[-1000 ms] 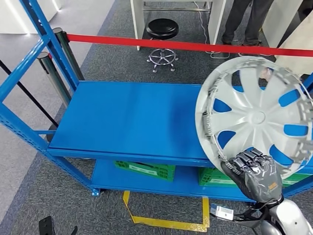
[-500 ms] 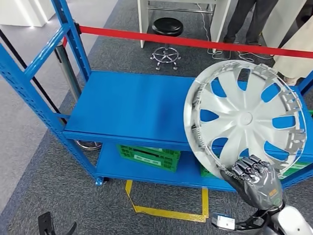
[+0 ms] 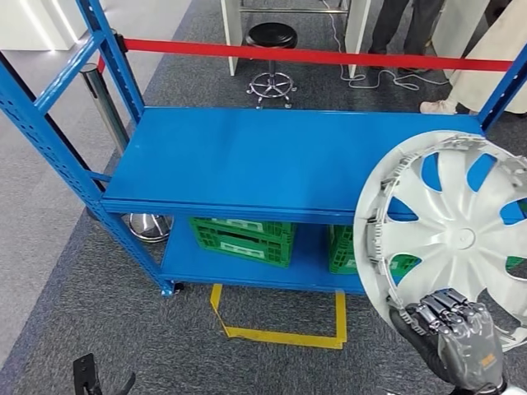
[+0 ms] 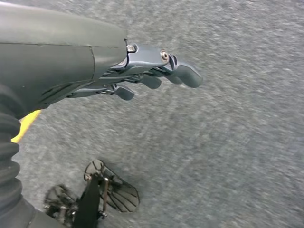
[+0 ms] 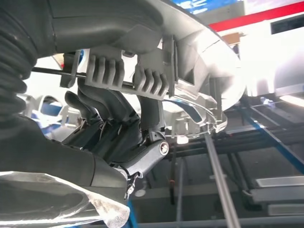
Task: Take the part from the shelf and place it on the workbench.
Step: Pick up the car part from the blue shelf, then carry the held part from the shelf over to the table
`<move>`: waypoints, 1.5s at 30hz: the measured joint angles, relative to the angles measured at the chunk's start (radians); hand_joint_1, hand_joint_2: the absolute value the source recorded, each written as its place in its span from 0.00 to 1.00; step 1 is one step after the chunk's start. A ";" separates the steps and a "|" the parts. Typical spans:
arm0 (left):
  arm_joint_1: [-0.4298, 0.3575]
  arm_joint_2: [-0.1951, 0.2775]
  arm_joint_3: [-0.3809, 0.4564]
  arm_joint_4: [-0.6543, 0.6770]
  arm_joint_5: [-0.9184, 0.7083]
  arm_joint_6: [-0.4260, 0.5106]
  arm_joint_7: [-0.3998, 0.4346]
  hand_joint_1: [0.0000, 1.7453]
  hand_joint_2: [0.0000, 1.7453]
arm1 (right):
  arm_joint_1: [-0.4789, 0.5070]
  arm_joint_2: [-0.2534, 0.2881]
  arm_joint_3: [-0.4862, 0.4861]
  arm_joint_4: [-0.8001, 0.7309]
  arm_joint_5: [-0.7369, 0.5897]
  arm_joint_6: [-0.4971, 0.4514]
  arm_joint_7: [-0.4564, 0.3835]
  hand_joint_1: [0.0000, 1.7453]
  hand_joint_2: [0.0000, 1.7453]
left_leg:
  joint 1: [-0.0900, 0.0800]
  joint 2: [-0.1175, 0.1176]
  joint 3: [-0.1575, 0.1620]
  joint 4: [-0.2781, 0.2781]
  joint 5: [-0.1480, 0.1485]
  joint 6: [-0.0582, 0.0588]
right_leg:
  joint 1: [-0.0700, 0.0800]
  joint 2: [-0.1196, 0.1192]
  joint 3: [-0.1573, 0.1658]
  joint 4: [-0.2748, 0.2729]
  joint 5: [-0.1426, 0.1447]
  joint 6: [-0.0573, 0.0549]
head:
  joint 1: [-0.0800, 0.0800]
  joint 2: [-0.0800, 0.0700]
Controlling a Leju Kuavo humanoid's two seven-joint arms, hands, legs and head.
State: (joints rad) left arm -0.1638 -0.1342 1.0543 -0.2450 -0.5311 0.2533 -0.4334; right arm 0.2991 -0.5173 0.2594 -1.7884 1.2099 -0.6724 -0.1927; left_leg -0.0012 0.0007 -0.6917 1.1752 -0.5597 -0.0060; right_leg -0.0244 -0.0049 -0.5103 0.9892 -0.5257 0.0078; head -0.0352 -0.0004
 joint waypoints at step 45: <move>-0.010 0.014 -0.006 0.000 0.079 -0.064 0.003 0.00 1.00 | 0.008 -0.021 -0.005 0.024 -0.062 0.038 -0.017 1.00 1.00 | -0.009 0.009 0.197 -0.207 0.057 0.049 | 0.012 0.000 -0.129 0.061 0.025 0.031 | 0.008 0.000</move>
State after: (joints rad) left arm -0.1738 -0.1201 1.0482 -0.2451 -0.4519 0.1892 -0.4300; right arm 0.3073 -0.5380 0.2549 -1.7648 1.1480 -0.6343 -0.2102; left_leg -0.0103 0.0093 -0.4943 0.9685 -0.5025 0.0426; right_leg -0.0124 -0.0045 -0.6394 1.0500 -0.5004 0.0386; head -0.0275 -0.0004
